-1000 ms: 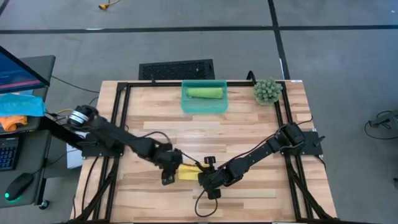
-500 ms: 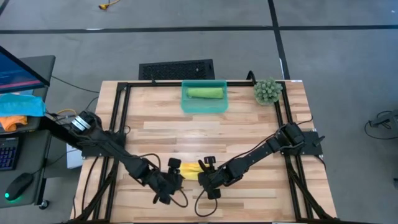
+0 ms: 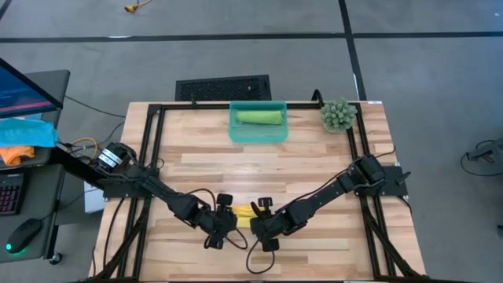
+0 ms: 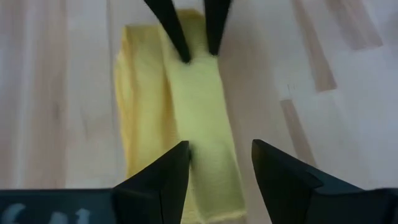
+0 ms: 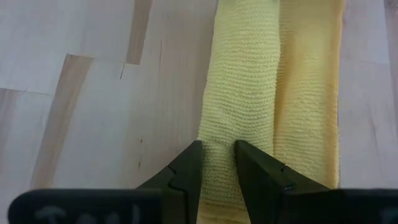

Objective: Roll microfiber towels into tight, uniform cylinder then place into a basket
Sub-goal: Roll the yellow towel

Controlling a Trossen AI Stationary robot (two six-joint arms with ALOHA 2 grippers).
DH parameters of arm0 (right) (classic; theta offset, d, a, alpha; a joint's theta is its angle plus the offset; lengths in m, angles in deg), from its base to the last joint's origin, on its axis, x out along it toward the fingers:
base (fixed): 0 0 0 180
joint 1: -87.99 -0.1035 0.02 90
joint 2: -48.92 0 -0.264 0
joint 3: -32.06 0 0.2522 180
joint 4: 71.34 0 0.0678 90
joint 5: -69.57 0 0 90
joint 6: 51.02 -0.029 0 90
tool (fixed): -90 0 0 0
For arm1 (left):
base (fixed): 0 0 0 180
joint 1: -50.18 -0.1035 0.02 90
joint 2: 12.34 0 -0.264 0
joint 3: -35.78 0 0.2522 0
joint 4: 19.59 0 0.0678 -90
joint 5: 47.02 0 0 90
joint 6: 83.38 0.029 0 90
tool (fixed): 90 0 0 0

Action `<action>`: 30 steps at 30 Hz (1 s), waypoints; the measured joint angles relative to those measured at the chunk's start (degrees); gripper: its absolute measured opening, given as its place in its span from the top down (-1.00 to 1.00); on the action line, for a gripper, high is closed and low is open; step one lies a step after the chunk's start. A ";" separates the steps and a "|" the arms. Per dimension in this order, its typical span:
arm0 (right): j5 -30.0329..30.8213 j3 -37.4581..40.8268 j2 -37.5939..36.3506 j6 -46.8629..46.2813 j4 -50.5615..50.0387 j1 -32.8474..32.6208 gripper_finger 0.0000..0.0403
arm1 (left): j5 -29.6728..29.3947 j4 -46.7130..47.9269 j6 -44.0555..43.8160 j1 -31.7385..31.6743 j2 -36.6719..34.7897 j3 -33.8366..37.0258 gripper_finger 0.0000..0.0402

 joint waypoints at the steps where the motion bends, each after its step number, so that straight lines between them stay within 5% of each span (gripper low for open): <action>1: 0.02 0.00 0.00 0.00 0.00 -0.01 0.40 | 0.43 -0.09 -0.07 -0.13 -0.02 0.38 0.17; 20: 0.03 0.00 0.00 -0.02 0.02 0.01 0.40 | -2.73 -6.62 5.26 2.59 -0.03 3.00 0.17; 30: -0.17 0.00 0.00 -0.02 0.09 0.01 0.40 | 0.05 -10.67 -2.53 -2.48 -0.06 9.76 0.17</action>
